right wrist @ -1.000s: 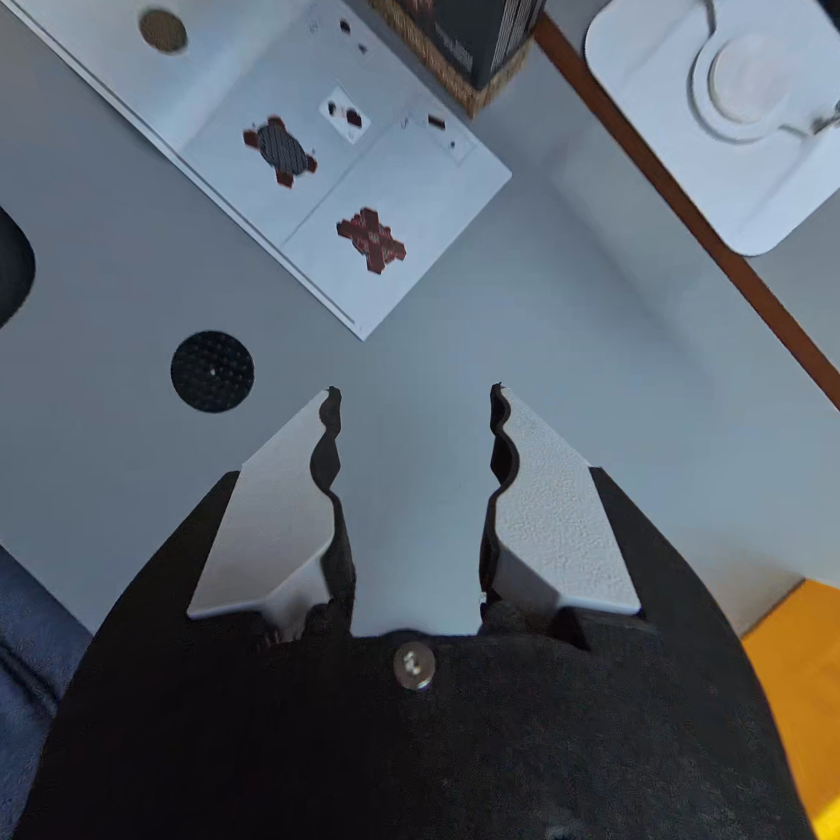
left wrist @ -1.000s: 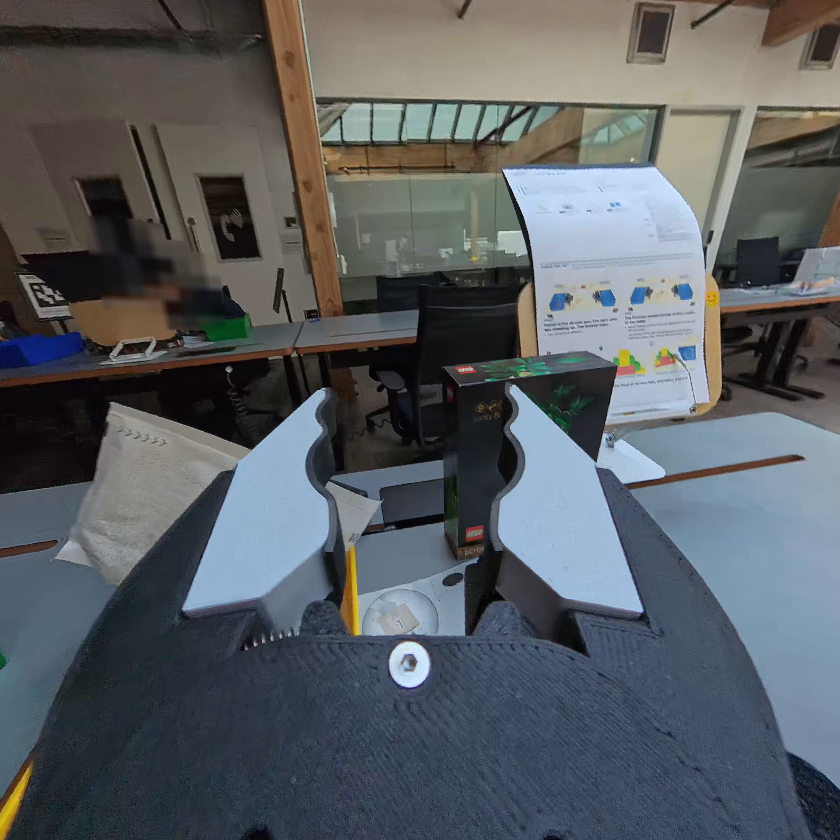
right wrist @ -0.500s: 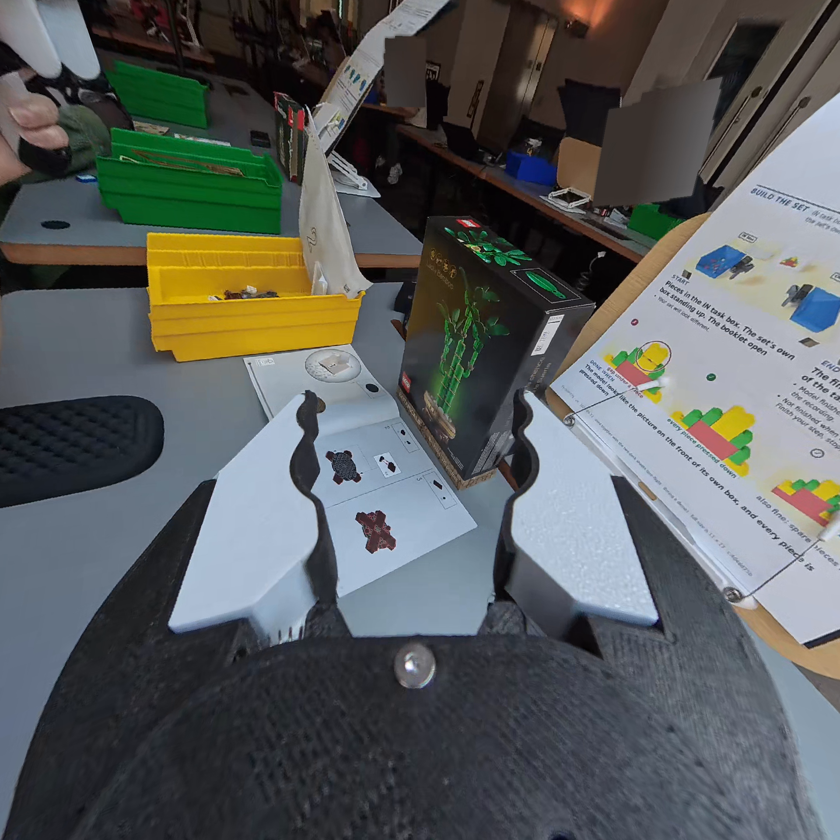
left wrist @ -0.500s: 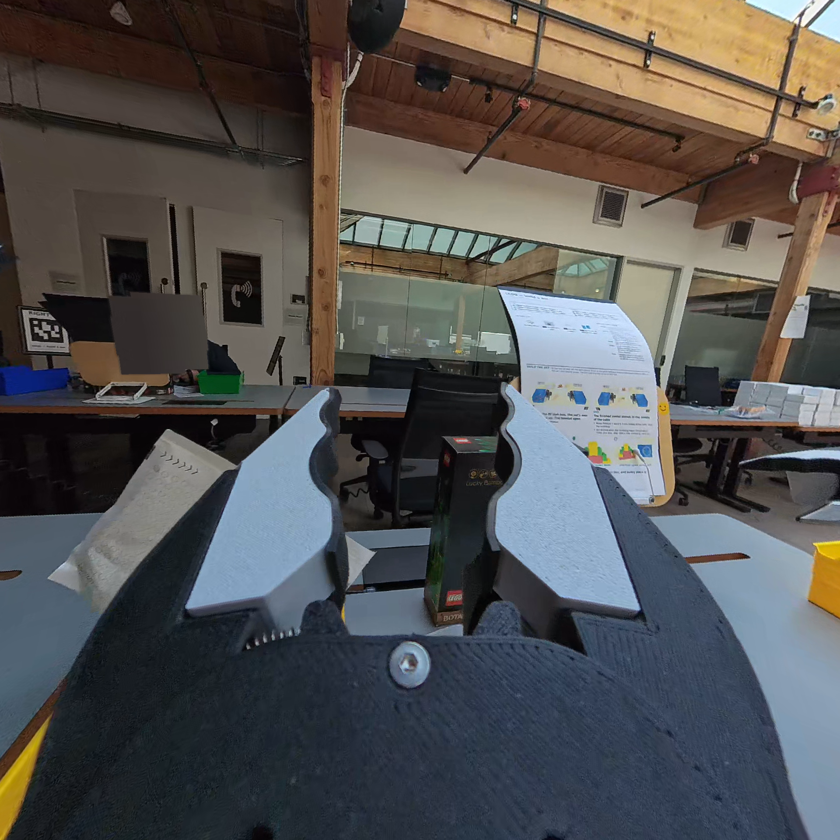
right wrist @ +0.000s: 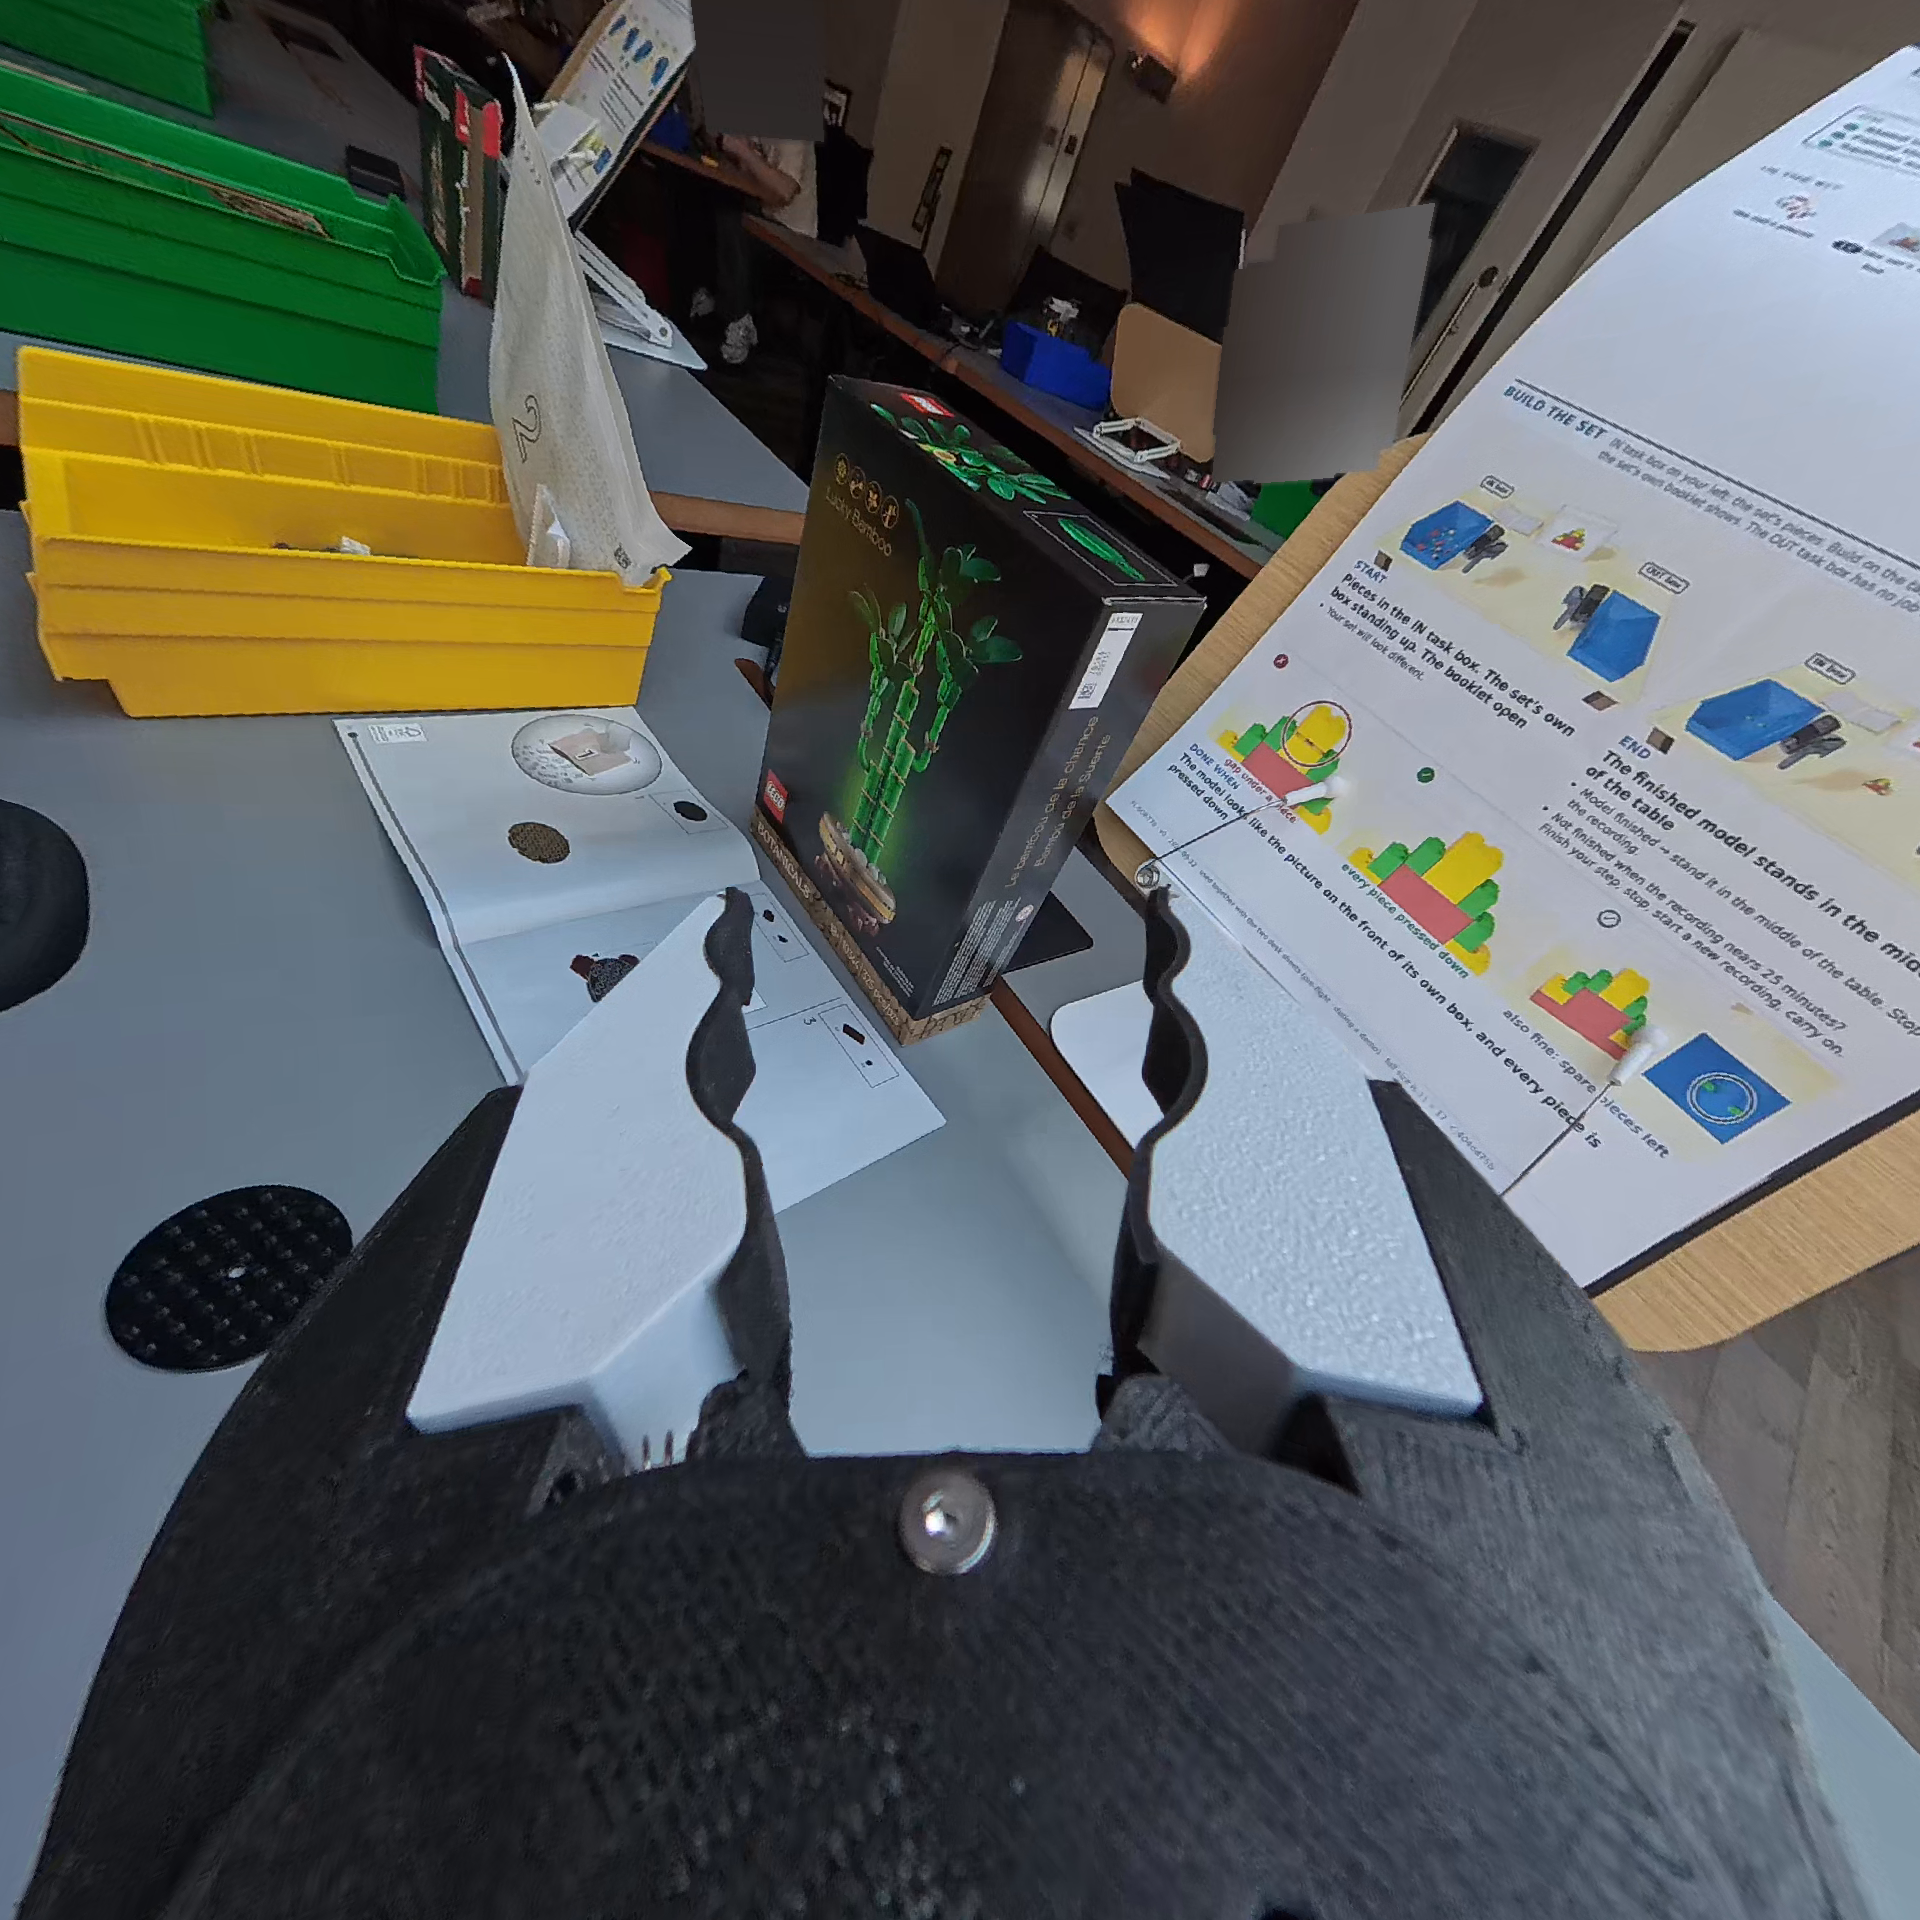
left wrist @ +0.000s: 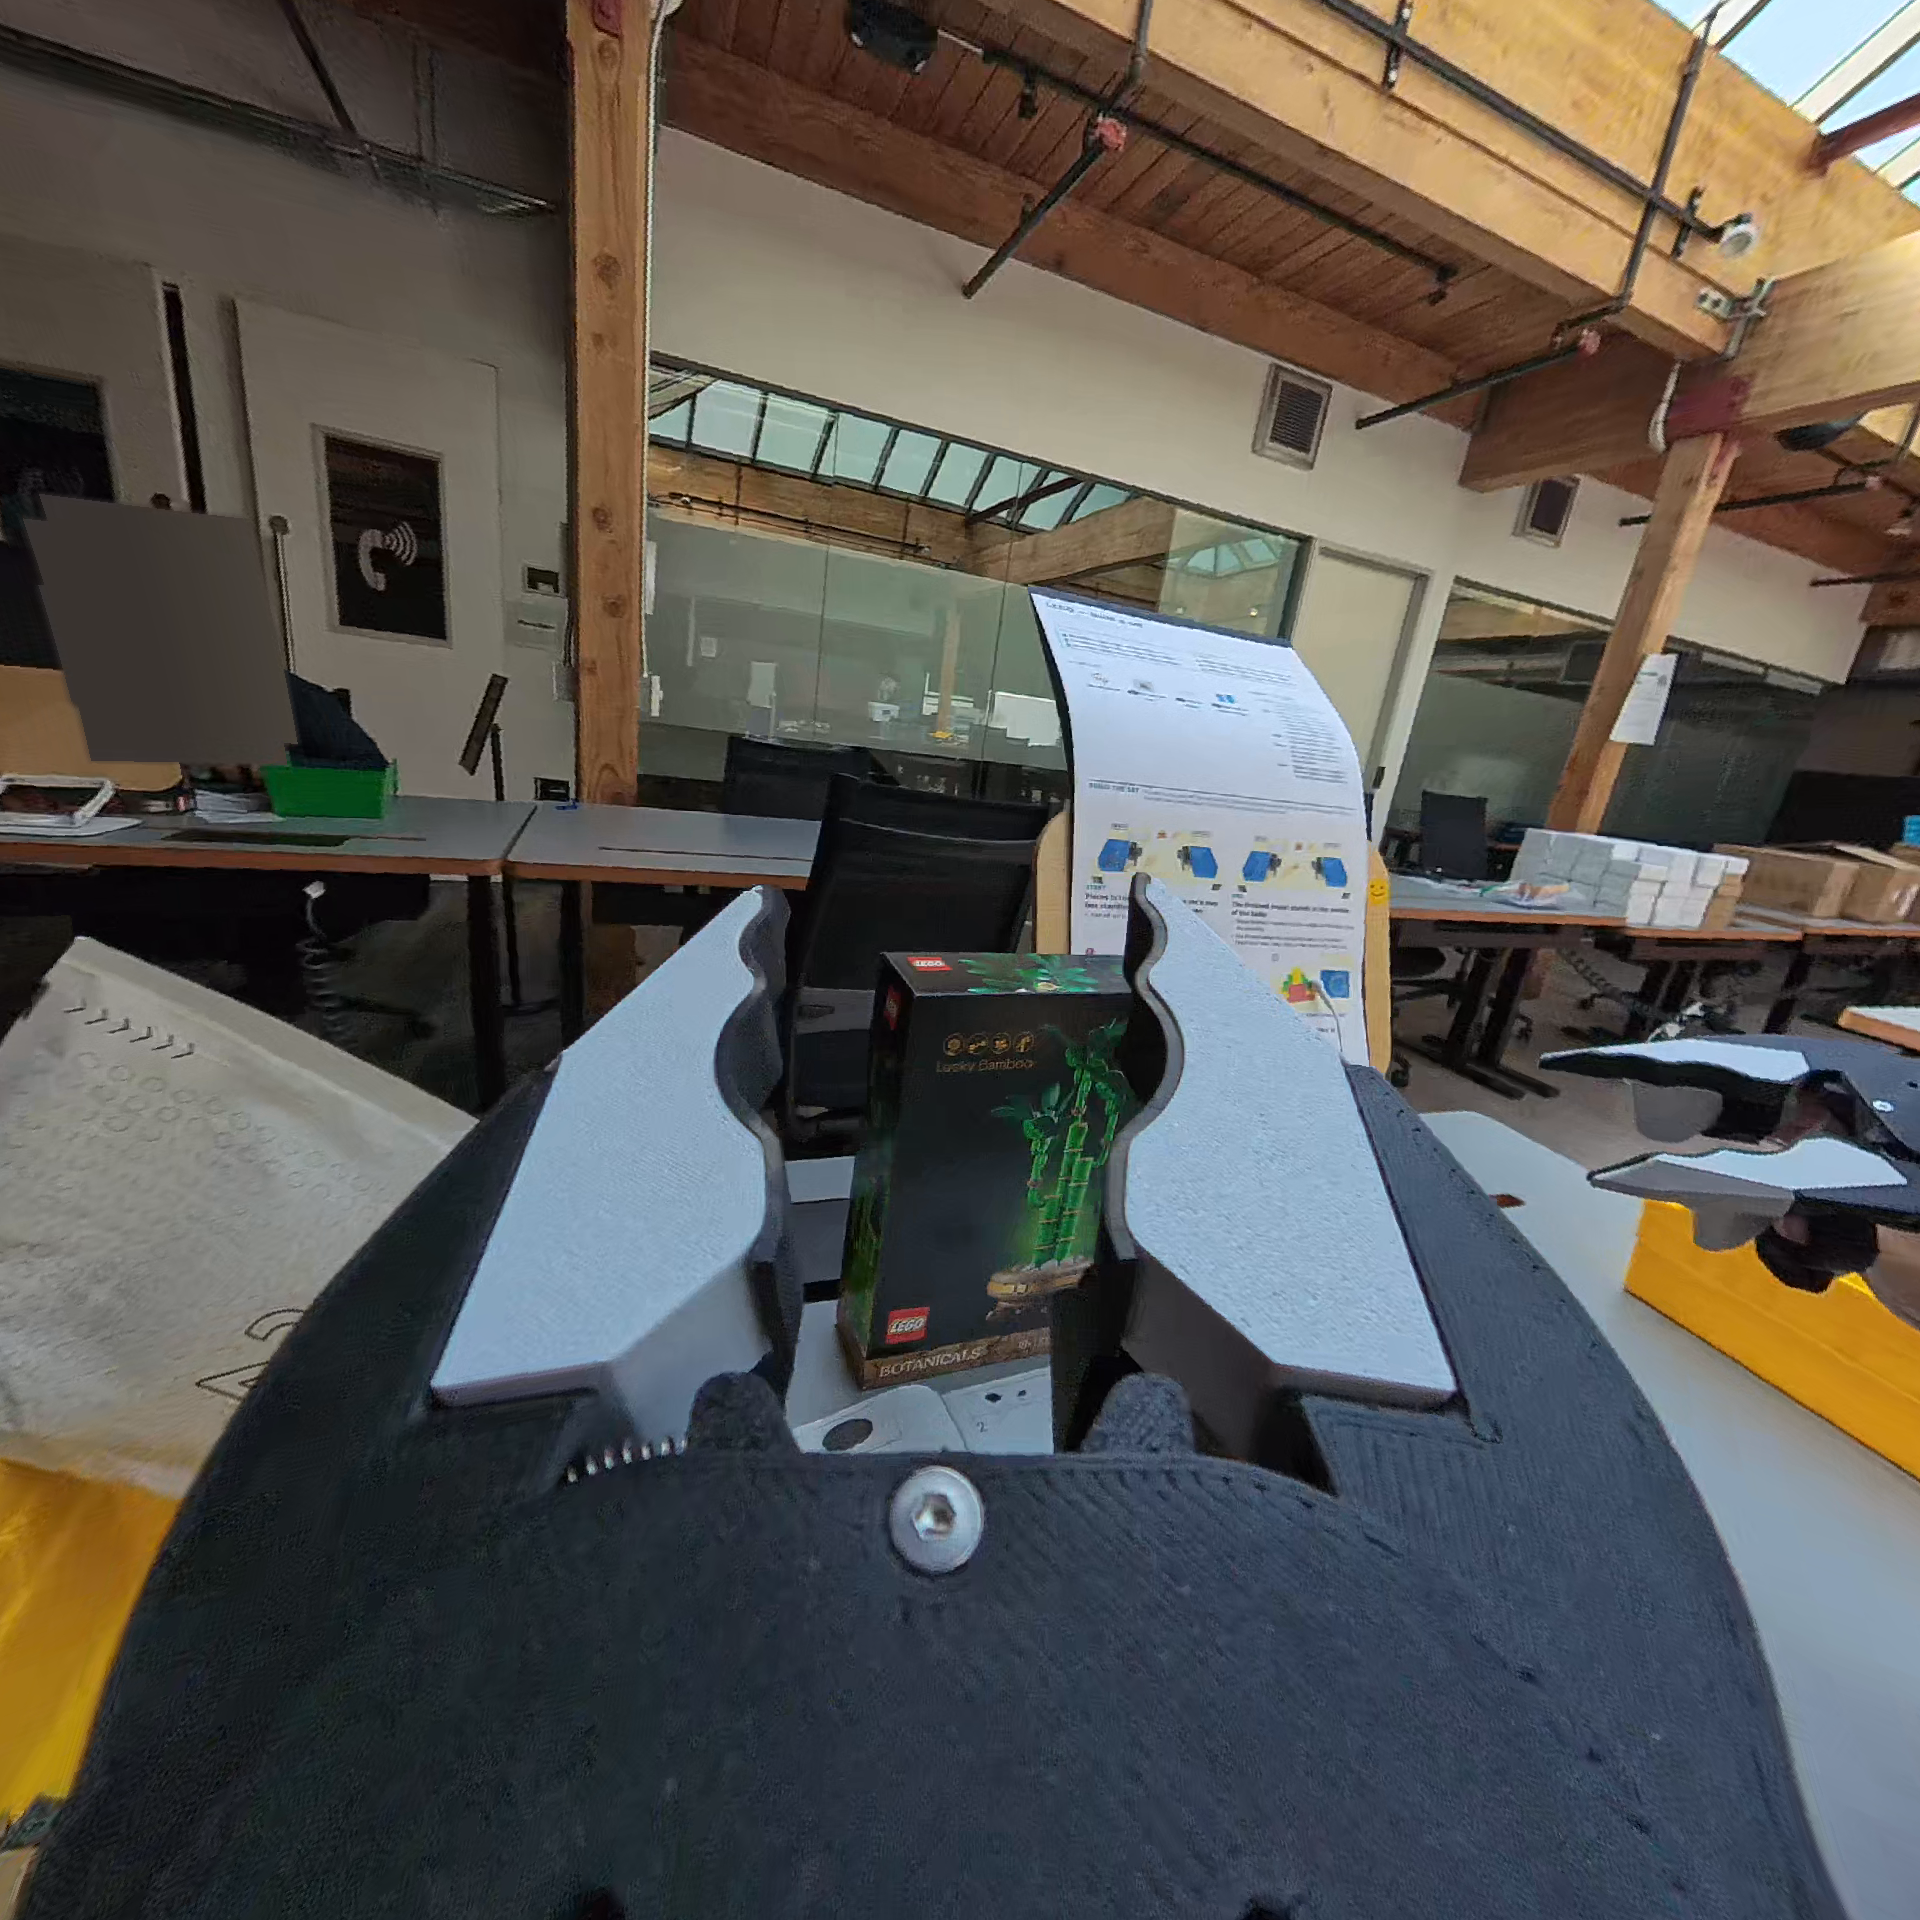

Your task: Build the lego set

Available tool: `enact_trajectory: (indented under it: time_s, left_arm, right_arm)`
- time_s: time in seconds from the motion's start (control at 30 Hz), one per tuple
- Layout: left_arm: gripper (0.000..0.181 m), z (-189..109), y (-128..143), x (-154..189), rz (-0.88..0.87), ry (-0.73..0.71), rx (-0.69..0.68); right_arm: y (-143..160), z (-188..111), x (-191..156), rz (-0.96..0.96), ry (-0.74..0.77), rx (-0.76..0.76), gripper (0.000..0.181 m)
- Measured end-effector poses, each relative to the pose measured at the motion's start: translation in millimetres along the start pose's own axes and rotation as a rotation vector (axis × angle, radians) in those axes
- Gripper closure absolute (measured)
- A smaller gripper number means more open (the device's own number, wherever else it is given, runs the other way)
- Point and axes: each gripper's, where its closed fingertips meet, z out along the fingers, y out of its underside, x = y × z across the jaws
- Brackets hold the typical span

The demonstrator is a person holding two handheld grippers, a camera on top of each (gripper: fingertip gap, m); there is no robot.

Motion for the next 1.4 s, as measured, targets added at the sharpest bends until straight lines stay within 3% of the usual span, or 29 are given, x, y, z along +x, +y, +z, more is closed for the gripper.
enact_trajectory:
  time_s: [0.17, 0.27, 0.47, 0.77, 0.9, 1.0, 1.4]
  left_arm:
    - [0.121, 30, 24, 16, 0.161, -0.046, -0.059]
    - [0.121, 43, 45, 15, 0.121, -0.022, -0.126]
    - [0.125, 48, 46, 28, -0.012, 0.092, -0.090]
    - [0.125, 55, 61, 29, 0.126, 0.033, -0.149]
    - [0.124, 53, 91, 16, 0.261, -0.003, -0.343]
    - [0.121, 49, 116, 6, 0.292, -0.010, -0.479]
    - [0.124, 53, 117, 23, 0.324, 0.027, -0.471]
  right_arm:
    - [-9, -9, 3, -0.022, 0.029, 0.012, 0.106]
    - [-12, -10, 2, -0.064, 0.047, 0.014, 0.104]
    - [-14, -8, -7, -0.098, 0.017, 0.027, 0.103]
    - [-16, -13, -3, -0.103, 0.044, 0.034, 0.103]
    - [-16, -8, -4, -0.110, 0.056, 0.029, 0.091]
    - [-14, -6, -5, -0.114, 0.052, 0.030, 0.093]
    - [-11, -5, -12, -0.169, 0.033, -0.002, 0.109]
